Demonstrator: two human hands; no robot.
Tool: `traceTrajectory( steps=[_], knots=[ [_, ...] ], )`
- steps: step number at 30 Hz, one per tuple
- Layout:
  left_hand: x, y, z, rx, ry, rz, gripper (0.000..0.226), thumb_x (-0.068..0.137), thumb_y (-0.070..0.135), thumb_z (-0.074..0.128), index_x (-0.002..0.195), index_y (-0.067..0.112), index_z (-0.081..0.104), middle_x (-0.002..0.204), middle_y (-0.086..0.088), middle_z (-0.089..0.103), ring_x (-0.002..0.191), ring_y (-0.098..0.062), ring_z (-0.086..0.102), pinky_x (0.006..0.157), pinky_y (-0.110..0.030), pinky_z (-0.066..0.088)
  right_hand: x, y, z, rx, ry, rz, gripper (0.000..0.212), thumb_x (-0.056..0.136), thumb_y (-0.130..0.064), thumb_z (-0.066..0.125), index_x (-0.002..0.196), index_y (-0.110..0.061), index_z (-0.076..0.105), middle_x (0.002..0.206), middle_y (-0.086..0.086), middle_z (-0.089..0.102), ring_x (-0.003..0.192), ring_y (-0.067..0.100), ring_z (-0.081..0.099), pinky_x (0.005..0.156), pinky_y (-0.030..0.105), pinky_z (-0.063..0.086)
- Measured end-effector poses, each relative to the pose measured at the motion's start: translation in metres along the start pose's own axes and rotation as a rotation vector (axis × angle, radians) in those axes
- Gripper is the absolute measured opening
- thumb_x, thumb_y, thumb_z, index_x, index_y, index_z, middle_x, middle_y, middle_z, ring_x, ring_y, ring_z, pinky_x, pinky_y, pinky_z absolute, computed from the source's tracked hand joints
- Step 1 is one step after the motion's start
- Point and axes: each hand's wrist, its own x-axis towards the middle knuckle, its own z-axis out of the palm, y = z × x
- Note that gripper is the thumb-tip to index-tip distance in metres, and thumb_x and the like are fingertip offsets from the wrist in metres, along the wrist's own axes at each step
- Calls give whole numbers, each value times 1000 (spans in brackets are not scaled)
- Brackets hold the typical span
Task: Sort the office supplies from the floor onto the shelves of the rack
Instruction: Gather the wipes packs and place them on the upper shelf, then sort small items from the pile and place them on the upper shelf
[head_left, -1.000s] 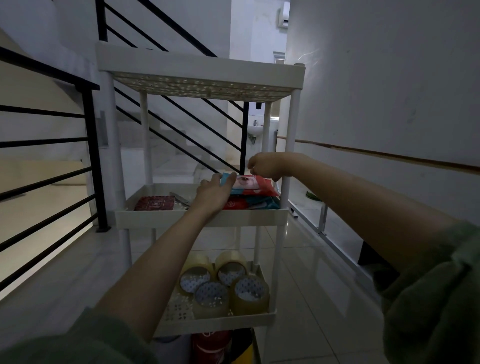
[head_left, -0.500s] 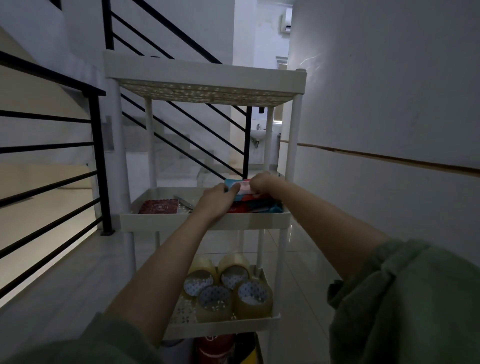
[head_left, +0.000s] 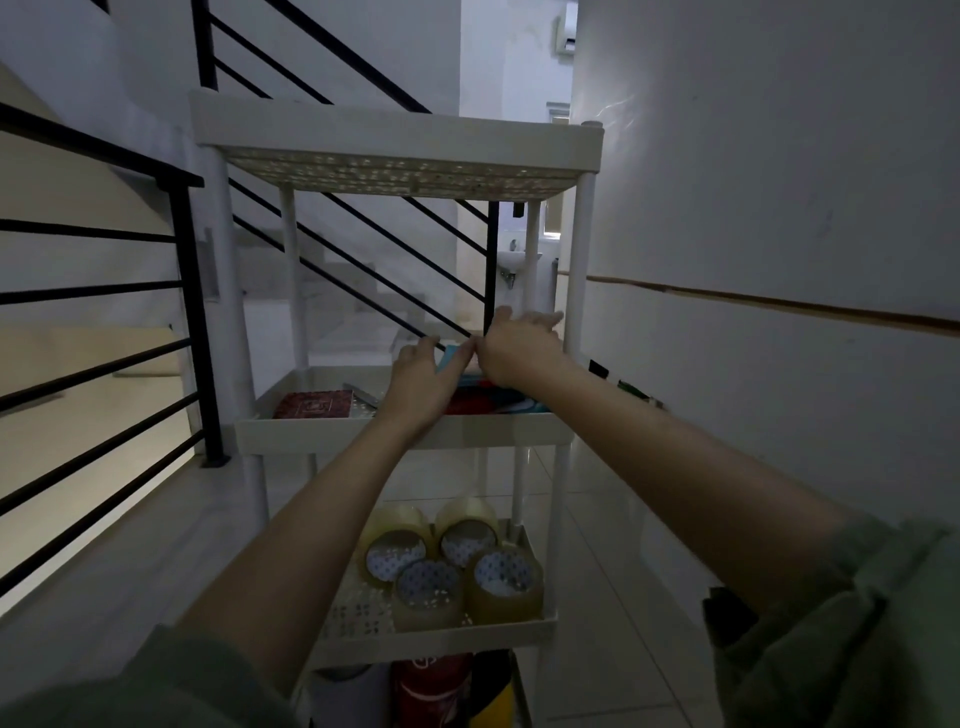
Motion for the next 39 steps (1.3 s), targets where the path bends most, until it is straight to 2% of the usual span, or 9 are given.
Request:
traceTrajectory(
  steps=[5,10,15,19,22,26,28,34,39],
  knots=[
    [-27,-9,3,102,69,304,54,91,37,47,134,4,42,137,-16,42,129,-24,37,99,-17,25,-44,13,-5,139,176,-168,45,98,-28,40,133,-1,36,133,25,40,124,42,37,102,47,35],
    [-74,-19,21,36,208,581,53,90,46,43,129,11,45,130,-17,49,123,-17,37,104,-28,34,-103,18,15,409,220,-240,40,101,-28,30,137,-11,34,141,14,36,134,29,28,109,39,33],
    [-141,-50,55,-55,230,554,51,92,42,38,124,5,50,118,-7,53,109,-14,44,93,-12,33,-145,21,75,540,236,-232,35,100,-31,33,131,-18,41,132,5,47,125,20,34,98,31,35],
    [-217,-83,69,88,-82,380,63,80,37,34,123,-6,50,118,-25,54,111,-27,45,94,-25,31,-196,29,130,528,25,-184,34,99,-29,37,122,-7,50,122,17,56,117,32,47,90,36,41],
    [-256,-94,58,255,-404,206,68,78,45,36,129,1,47,123,-21,50,119,-31,44,94,-31,31,-231,36,152,597,-125,-116,34,98,-25,41,117,0,54,117,19,60,111,32,54,87,35,44],
    [-298,-110,47,351,-553,151,38,92,23,50,125,7,48,120,-14,47,116,-28,42,84,-29,31,-264,37,178,571,-269,-159,32,97,-23,43,112,1,59,111,18,62,103,29,57,70,28,36],
    [-331,-126,44,367,-619,146,41,93,32,44,127,9,47,123,-11,45,118,-24,41,85,-26,30,-282,36,194,511,-396,-224,32,97,-24,44,115,0,57,114,16,62,98,26,56,61,21,33],
    [-411,-174,53,360,-852,2,33,97,32,43,127,18,47,127,-3,43,116,-17,45,95,-27,36,-327,45,250,394,-757,-314,38,98,-32,43,128,-10,49,128,10,55,115,24,53,86,29,41],
    [-446,-211,55,386,-928,-89,29,94,23,46,120,13,54,118,-6,52,110,-19,53,93,-28,41,-366,58,304,420,-832,-279,33,95,-27,49,122,-8,54,124,11,58,111,23,55,83,26,41]
  ],
)
